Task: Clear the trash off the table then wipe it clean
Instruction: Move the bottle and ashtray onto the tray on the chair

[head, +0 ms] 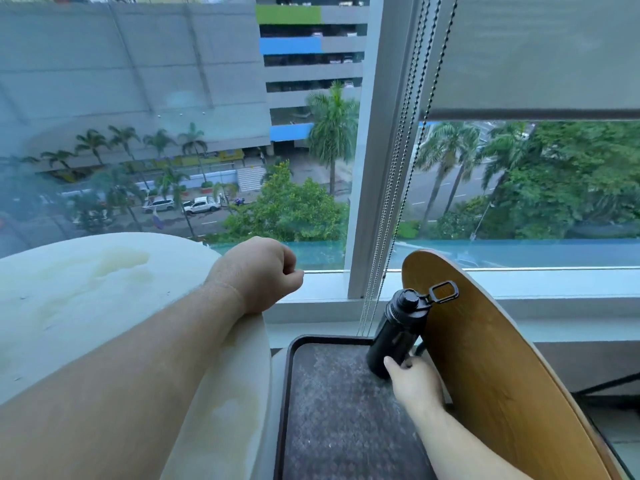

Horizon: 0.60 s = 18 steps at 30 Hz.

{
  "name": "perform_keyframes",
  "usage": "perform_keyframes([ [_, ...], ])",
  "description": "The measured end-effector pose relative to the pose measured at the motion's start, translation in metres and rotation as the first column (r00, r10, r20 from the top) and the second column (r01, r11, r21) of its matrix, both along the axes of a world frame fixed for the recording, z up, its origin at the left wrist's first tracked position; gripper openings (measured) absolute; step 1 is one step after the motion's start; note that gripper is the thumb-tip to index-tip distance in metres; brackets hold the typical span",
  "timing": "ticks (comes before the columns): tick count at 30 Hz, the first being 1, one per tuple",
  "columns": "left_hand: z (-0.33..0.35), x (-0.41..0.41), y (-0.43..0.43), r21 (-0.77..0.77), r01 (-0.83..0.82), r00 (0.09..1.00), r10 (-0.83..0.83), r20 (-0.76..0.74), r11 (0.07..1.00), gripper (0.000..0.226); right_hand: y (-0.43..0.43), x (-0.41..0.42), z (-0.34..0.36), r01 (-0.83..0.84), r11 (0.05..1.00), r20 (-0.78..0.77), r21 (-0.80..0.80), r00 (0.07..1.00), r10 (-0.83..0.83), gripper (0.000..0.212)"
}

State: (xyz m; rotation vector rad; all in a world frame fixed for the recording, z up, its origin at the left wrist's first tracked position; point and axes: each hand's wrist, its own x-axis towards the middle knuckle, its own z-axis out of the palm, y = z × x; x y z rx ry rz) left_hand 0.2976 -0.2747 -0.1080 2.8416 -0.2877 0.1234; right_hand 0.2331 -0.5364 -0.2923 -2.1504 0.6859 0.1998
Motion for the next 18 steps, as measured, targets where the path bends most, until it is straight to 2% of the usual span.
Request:
perform_keyframes([
  [2,0.002,-0.005,-0.001,-0.008,-0.021,0.999,0.022,0.029,1.000,0.046,0.005,-0.008,0.005,0.028,0.998,0.037,0.057,0.999,-0.030,0.024],
  [6,0.009,-0.022,0.002,-0.024,-0.043,0.998,0.045,0.050,0.999,0.049,0.027,-0.016,0.032,-0.057,0.977,0.082,0.207,0.996,0.041,0.036],
  [10,0.024,-0.051,0.015,-0.208,-0.017,0.996,0.036,0.087,0.978,0.046,0.053,-0.026,0.080,-0.142,0.933,0.229,0.330,0.971,0.066,0.036],
  [13,0.038,-0.078,0.040,-0.377,-0.033,0.989,0.084,0.120,0.926,0.040,0.082,-0.034,0.128,-0.183,0.903,0.347,0.388,0.937,0.041,0.033],
  [15,0.045,-0.098,0.065,-0.479,-0.061,0.985,0.131,0.114,0.875,0.037,0.108,-0.043,0.160,-0.242,0.898,0.429,0.367,0.901,0.068,0.031],
  [18,0.052,-0.132,0.111,-0.581,-0.099,0.976,0.191,0.100,0.808,0.024,0.156,-0.065,0.197,-0.332,0.913,0.545,0.236,0.823,0.158,0.028],
])
